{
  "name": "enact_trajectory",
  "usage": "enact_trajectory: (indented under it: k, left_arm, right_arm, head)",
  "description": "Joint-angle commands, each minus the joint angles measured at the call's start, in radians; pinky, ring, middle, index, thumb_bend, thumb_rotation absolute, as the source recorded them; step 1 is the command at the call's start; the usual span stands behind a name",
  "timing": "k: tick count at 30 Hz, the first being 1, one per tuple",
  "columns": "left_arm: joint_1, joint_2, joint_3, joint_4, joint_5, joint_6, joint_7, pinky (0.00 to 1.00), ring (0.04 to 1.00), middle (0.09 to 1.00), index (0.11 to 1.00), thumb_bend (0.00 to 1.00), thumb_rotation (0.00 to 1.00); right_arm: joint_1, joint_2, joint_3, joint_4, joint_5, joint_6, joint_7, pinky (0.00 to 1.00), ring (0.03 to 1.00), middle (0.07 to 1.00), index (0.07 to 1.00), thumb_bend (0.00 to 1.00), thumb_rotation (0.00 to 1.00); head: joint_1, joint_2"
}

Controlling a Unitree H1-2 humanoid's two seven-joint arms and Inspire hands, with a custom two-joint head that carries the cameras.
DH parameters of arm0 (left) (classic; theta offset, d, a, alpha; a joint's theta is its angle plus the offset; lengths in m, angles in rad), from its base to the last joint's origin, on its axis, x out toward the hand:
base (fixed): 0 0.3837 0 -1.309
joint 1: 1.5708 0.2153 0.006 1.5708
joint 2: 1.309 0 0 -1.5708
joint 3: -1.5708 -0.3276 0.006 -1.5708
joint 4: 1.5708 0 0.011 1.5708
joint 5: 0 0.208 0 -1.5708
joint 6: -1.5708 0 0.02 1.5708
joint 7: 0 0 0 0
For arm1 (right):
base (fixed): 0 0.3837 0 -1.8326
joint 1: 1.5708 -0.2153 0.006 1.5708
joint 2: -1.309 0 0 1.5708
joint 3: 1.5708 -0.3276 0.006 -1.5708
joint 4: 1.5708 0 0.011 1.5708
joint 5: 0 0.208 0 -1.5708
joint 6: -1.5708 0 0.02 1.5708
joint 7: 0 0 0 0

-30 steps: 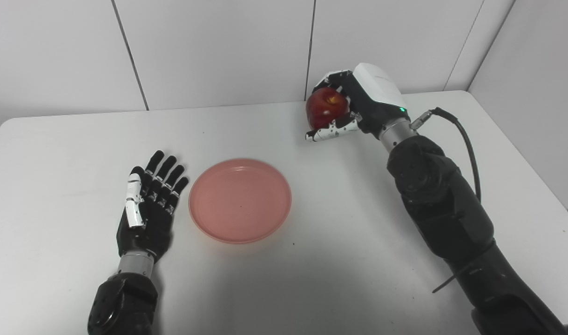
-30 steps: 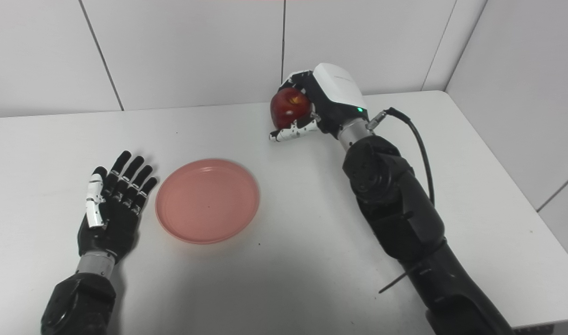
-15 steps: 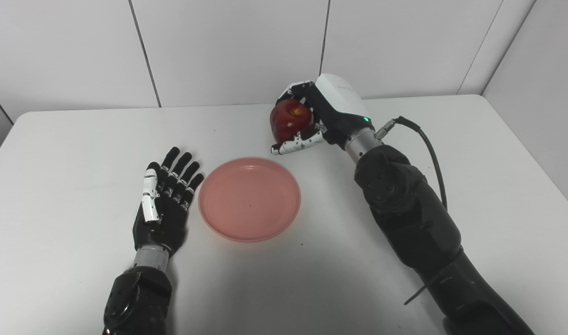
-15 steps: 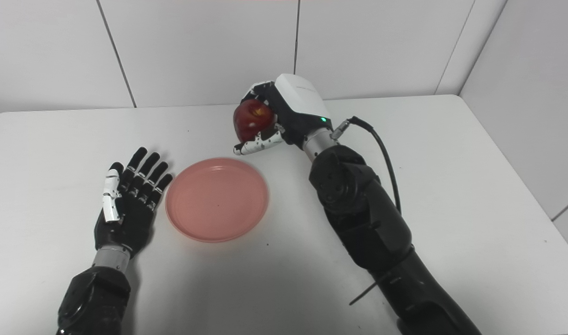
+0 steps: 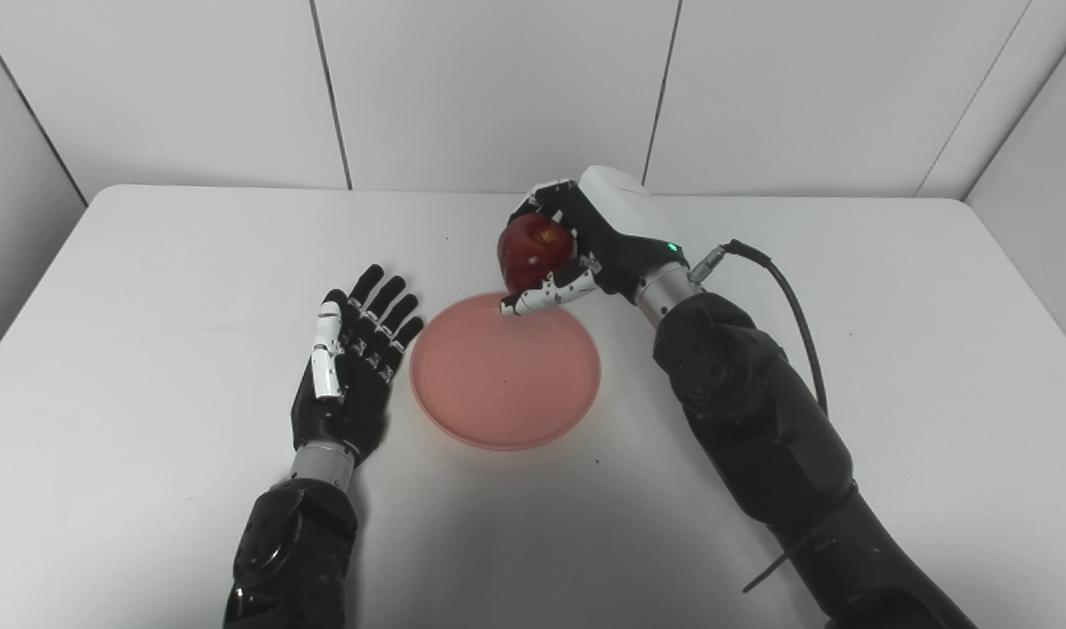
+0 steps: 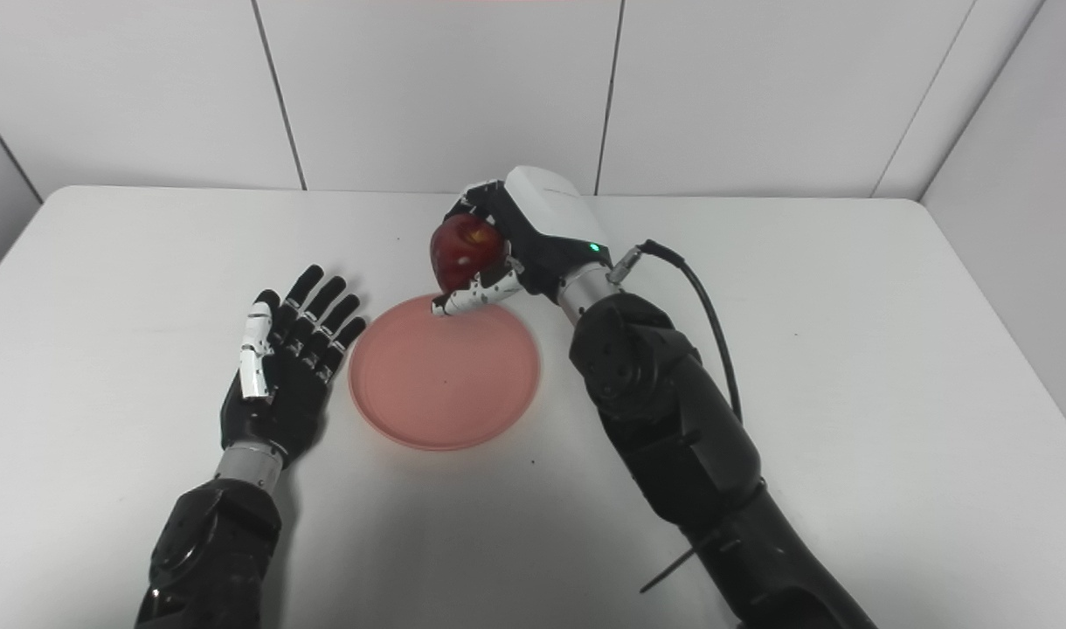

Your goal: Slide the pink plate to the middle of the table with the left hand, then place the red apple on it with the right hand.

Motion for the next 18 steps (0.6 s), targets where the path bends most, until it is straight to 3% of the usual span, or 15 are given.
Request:
enact_trajectory:
  k: [1,18]
  left_arm:
    - [-0.023,-0.017,-0.01,-0.028,0.008,-0.041,-0.003,0.89,0.882,0.878,0.859,0.34,1.0]
    - [-0.026,-0.016,-0.002,-0.022,0.017,-0.053,0.007,0.89,0.877,0.872,0.854,0.35,1.0]
  right_arm:
    - [-0.044,0.015,-0.001,-0.01,-0.001,-0.046,-0.023,0.32,0.404,0.494,0.489,0.51,0.15]
    - [0.033,0.038,0.073,0.052,-0.031,-0.078,-0.047,0.25,0.351,0.456,0.487,0.51,0.15]
  head:
    - [0.001,0.001]
    - [0.008,0.013]
